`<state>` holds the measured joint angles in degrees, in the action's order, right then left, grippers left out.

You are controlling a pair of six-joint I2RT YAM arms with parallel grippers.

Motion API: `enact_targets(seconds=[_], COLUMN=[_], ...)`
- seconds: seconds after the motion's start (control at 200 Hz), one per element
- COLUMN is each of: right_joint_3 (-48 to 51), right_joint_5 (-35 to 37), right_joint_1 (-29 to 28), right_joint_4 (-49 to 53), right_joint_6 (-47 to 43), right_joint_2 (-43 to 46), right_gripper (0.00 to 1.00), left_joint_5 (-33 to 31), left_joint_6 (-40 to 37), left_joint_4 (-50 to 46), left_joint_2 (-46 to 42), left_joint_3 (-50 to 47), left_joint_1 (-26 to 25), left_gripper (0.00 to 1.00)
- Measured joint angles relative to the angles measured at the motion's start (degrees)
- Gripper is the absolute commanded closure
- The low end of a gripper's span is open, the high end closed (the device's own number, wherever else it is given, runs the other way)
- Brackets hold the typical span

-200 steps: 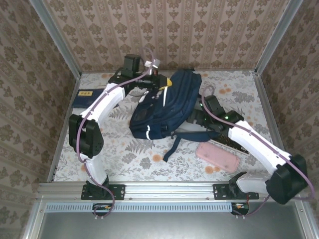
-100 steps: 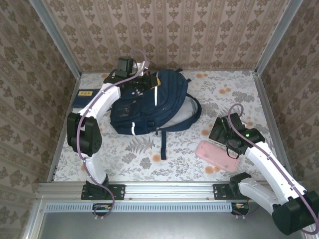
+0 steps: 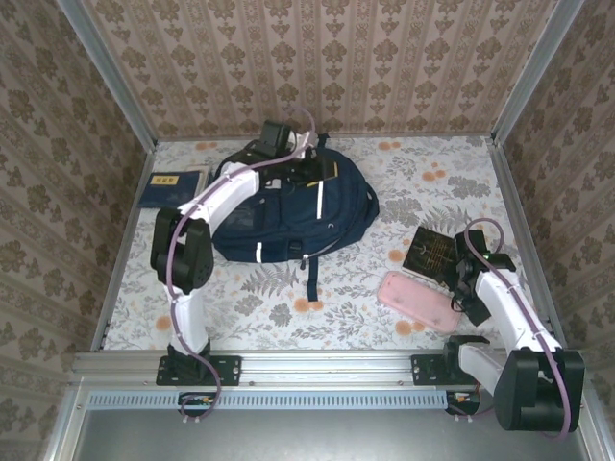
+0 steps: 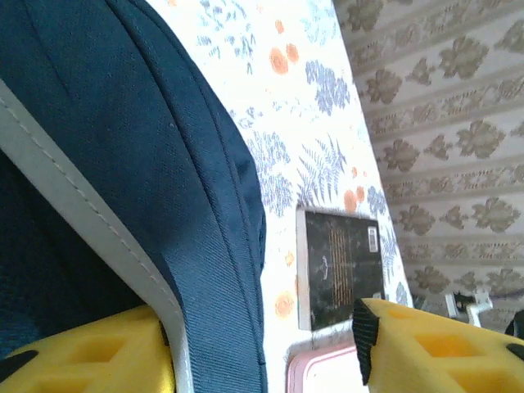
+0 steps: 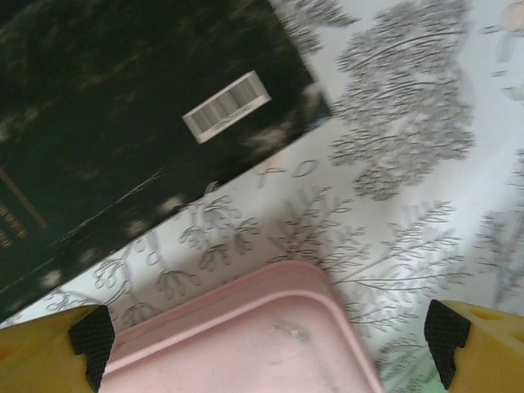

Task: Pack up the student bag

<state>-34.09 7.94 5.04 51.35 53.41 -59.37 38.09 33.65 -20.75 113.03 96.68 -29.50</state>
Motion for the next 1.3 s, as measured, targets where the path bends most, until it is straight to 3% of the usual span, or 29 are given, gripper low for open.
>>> enact_targets(seconds=[0.14,0.39,0.61,0.78,0.965,1.3], right_joint_3=[0.72,1.60,1.42,-1.05,-10.36,-20.70], right_joint_5=[-6.25,-13.70,-16.17,-16.06,-13.88,-4.59], right_joint_1=[-2.91,-18.56,-30.95,-39.67,-51.41,-58.18], right_joint_4=[-3.89,-7.10,-9.68,-9.73,-6.27,2.32], right_joint_6=[-2.60,-0.26,0.96,-2.25,-9.99,-21.64], right_joint_2=[-4.52,-3.67,-4.55,-9.18,-16.41,-23.58], right_gripper=[0.00,0.00,0.00,0.00,0.00,0.00], left_joint_5=[-0.68,-1.90,-2.69,-3.54,-3.61,-3.58], left_joint_6=[-0.33,-1.40,-2.60,-3.30,-3.74,-4.50], left_joint_4=[-0.33,-0.26,-0.37,-1.29,-1.86,-1.92], left_joint_2=[-5.38,-18.95,-22.64,-22.64,-22.88,-26.58], left_joint_3=[-6.56,-12.02,-14.97,-17.33,-17.97,-20.20], left_joint_1=[-1.01,-0.92,-0.79,0.04,0.96,1.92], left_gripper=[0.33,0.31,0.31,0.30,0.30,0.30])
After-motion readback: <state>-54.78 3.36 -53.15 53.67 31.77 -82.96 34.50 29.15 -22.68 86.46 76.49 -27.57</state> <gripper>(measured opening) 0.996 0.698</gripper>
